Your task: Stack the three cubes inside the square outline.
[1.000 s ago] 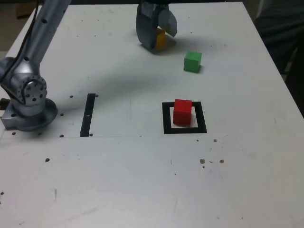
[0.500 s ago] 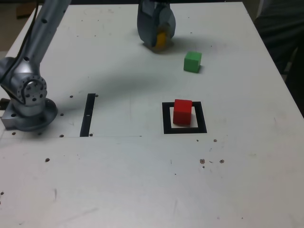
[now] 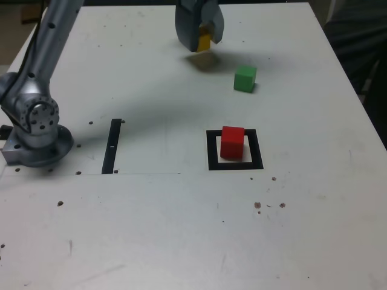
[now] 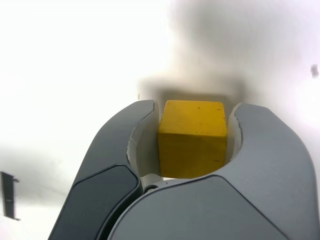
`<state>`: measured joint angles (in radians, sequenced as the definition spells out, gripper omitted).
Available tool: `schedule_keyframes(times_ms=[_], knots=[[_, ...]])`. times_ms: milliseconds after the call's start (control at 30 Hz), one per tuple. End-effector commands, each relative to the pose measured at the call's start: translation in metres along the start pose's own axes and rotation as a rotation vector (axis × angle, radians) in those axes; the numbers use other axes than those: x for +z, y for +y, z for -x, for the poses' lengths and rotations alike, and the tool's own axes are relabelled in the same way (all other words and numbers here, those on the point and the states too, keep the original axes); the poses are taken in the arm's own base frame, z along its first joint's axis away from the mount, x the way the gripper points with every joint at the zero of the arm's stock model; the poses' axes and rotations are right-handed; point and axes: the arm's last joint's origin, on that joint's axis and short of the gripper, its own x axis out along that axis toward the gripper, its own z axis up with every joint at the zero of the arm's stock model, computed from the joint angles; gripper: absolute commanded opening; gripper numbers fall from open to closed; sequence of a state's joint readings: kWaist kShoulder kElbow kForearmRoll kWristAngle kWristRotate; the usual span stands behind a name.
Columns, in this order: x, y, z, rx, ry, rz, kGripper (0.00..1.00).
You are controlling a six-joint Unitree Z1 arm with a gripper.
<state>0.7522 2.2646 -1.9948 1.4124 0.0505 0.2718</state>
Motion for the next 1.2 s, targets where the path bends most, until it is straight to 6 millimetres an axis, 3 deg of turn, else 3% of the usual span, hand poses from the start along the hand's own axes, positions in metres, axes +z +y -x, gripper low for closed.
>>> schedule_keyframes(times_ms=[0,567,1167], knots=[[-0.005,-0.007,0.008,0.004,-0.009,-0.021,0.28],[-0.057,-0.088,0.038,0.022,-0.029,-0.227,0.28],[-0.106,-0.176,0.055,0.025,-0.05,-0.397,0.28]])
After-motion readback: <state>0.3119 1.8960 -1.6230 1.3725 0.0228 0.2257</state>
